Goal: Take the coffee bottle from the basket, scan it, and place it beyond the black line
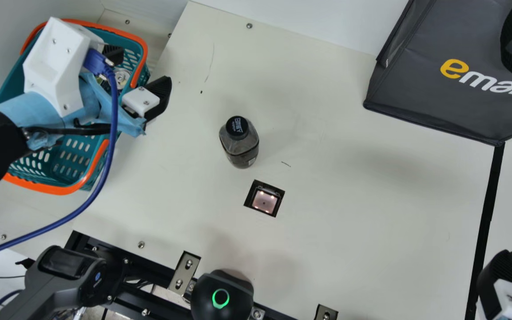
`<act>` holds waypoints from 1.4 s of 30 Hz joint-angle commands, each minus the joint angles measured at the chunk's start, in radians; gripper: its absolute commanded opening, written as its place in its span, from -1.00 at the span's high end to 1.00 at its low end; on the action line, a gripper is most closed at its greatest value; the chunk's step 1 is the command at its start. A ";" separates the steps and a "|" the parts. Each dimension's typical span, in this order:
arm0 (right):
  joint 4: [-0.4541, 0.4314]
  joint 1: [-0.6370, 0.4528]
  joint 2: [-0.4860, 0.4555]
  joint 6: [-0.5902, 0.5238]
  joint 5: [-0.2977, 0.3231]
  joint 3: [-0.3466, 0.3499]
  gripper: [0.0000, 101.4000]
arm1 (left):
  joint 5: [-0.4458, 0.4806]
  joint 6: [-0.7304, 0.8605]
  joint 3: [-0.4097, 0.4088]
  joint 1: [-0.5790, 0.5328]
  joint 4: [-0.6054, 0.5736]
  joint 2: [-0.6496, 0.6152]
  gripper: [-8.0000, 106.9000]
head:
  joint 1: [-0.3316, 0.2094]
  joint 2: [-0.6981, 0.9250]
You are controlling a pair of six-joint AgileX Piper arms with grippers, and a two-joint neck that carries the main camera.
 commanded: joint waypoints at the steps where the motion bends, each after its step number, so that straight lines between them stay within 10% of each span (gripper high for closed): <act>1: 0.000 0.000 0.000 0.000 0.000 0.000 -0.79 | 0.000 0.000 0.000 0.000 0.000 0.000 -0.71 | -0.026 0.002; 42: 0.000 0.000 0.000 0.000 0.000 0.000 -0.79 | 0.000 0.000 0.000 0.000 0.000 0.000 -0.71 | -0.026 -0.347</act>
